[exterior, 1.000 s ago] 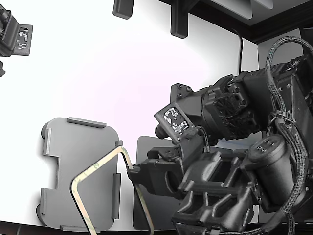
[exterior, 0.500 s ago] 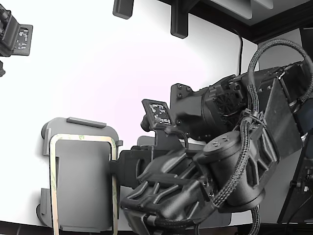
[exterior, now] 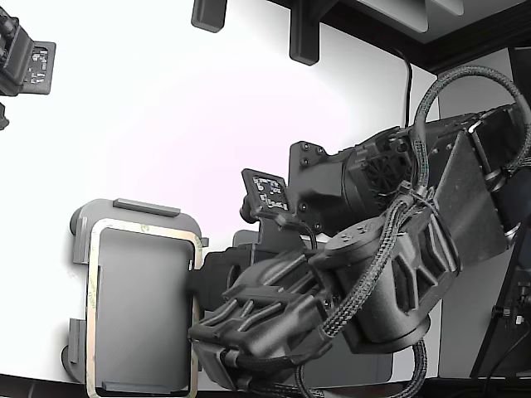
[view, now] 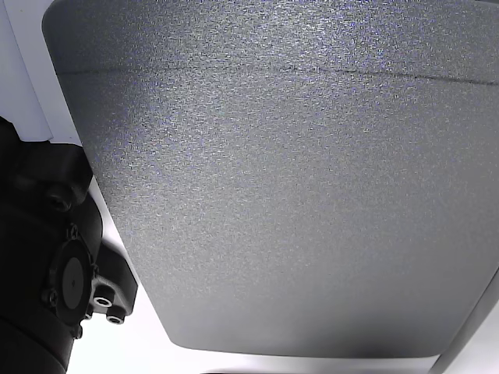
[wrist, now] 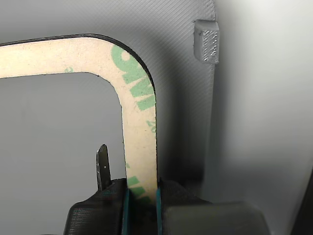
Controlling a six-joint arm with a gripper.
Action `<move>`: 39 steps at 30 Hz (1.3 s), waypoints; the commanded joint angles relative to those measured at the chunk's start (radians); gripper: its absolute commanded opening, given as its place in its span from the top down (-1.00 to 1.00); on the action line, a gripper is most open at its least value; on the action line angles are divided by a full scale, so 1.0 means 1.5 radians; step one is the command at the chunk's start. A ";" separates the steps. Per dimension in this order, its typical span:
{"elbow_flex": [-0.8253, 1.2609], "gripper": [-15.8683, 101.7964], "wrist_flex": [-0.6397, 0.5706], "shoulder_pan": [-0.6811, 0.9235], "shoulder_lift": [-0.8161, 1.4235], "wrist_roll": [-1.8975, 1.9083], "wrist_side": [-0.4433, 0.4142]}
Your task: Grab top frame and put it into gray box.
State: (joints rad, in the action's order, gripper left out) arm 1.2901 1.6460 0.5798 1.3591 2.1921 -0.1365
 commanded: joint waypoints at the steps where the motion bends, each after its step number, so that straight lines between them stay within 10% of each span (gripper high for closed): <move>1: -0.009 0.93 0.008 -0.012 0.021 0.002 0.000; 39: 0.017 0.93 0.008 -0.046 0.028 -0.006 0.019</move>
State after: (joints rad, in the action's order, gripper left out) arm 1.3392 1.6460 0.5277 1.3729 2.1844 -0.1120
